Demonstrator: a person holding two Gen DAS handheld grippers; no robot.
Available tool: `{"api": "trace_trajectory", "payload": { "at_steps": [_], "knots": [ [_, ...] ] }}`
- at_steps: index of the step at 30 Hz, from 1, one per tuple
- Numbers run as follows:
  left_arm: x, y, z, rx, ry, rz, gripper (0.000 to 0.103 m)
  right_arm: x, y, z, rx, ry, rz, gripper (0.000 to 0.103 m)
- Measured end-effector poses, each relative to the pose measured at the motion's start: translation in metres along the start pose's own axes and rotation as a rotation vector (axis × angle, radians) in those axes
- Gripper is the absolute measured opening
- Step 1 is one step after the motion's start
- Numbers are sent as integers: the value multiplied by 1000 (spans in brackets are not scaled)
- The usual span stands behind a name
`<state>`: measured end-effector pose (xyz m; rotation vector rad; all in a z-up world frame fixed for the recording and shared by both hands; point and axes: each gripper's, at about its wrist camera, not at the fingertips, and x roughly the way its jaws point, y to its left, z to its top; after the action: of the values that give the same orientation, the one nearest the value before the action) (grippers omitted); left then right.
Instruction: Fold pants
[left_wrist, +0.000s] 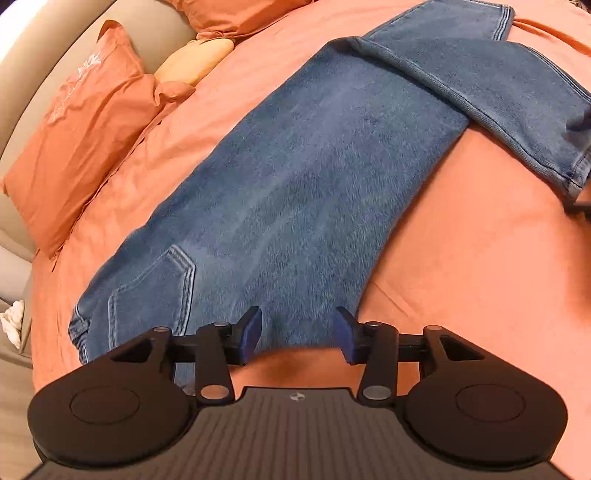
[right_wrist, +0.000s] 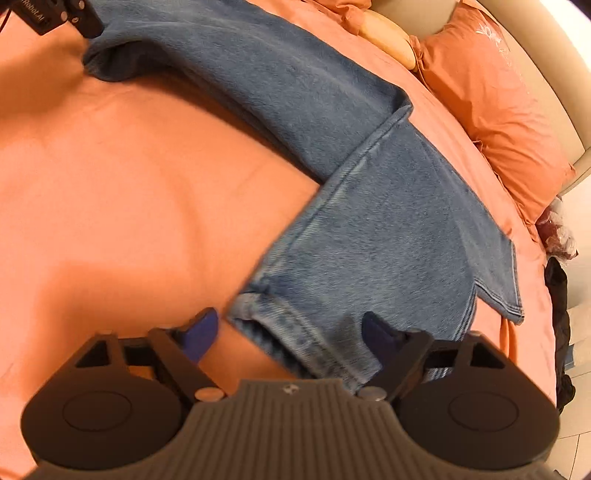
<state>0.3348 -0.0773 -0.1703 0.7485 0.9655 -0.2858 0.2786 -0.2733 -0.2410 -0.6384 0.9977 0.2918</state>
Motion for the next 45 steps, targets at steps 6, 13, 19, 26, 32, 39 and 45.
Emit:
{"api": "trace_trajectory", "payload": {
  "at_steps": [6,13,19,26,32,39,45],
  "knots": [
    [-1,10,20,-20,-32,-39,53,-39,-32,9,-69,-22,14,3],
    [-6,25,42,-28,-96,-53,53,-82,-147,37,-30,-26,-202,3],
    [23,57,75,-69,-109,33,53,-60,-261,65,79,-2,-416,3],
    [88,101,108,-131,-48,95,53,32,-336,81,150,70,-452,2],
    [128,127,114,-193,-2,110,53,110,-375,78,222,126,-402,2],
    [159,132,108,-181,61,109,53,149,-419,56,464,113,-301,3],
    [161,126,111,-141,55,127,51,133,-448,41,717,25,-138,40]
  ]
}}
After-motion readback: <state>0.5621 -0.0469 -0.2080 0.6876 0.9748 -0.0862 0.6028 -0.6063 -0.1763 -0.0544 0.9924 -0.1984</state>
